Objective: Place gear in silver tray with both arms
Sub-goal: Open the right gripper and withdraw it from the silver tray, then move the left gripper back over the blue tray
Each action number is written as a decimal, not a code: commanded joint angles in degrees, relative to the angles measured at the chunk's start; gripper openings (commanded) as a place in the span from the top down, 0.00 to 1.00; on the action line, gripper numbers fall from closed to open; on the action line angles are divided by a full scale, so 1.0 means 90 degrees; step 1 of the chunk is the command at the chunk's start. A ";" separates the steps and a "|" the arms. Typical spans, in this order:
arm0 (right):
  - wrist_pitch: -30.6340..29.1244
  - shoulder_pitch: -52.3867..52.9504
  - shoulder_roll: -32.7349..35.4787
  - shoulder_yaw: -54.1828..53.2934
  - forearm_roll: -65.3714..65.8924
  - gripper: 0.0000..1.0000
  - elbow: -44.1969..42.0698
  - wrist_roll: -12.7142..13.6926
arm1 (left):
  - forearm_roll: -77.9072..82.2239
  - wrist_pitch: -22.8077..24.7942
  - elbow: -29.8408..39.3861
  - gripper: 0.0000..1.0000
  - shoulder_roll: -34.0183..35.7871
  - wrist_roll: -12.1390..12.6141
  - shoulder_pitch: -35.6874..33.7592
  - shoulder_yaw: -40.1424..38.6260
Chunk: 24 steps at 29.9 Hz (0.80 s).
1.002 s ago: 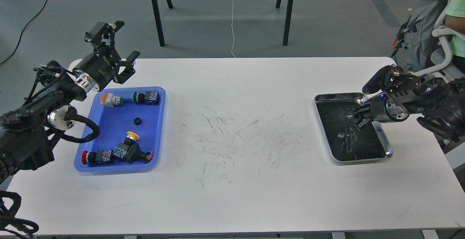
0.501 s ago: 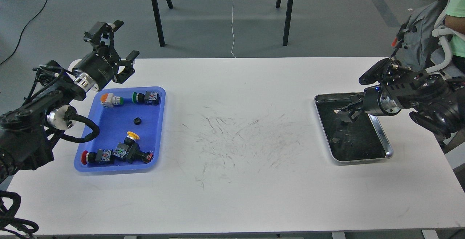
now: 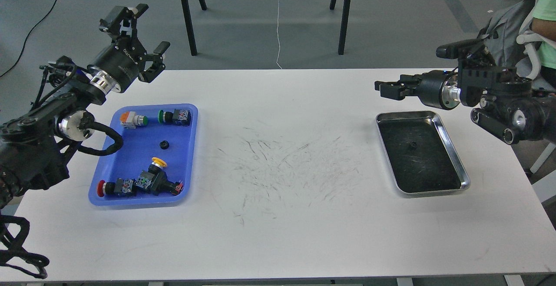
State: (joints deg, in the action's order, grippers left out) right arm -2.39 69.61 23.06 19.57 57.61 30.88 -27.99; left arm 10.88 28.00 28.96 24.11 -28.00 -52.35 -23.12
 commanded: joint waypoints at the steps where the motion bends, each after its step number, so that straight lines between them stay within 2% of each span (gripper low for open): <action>1: 0.0031 -0.0078 0.0026 -0.0679 -0.0579 0.17 0.0007 -0.0001 | -0.0047 0.0000 -0.0063 0.00 -0.0100 0.0000 -0.0013 -0.0213; 5: 0.0041 -0.0214 0.0036 -0.1109 -0.1282 0.17 -0.0003 -0.0001 | -0.0047 0.0000 0.0287 0.00 -0.0188 0.0000 0.0065 -0.0312; 10: 0.0070 -0.0419 0.0036 -0.1188 -0.1537 0.17 -0.0003 -0.0001 | 0.0187 0.0000 0.1634 0.00 0.0123 0.0000 0.0378 -0.0058; 17: 0.0148 -0.0654 0.0036 -0.1295 -0.1537 0.17 -0.0003 -0.0001 | 0.1903 0.0000 0.2737 0.00 0.0631 0.0000 0.0183 -0.0097; 24: 0.0158 -0.0654 0.0045 -0.1412 -0.1537 0.17 0.0007 -0.0001 | 0.2424 0.0000 0.2896 0.00 0.0739 0.0000 -0.0187 0.0049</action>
State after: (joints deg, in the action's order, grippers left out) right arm -0.98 63.69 23.40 7.49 43.77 30.89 -28.00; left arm 31.92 28.02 55.11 30.25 -28.00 -52.53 -23.67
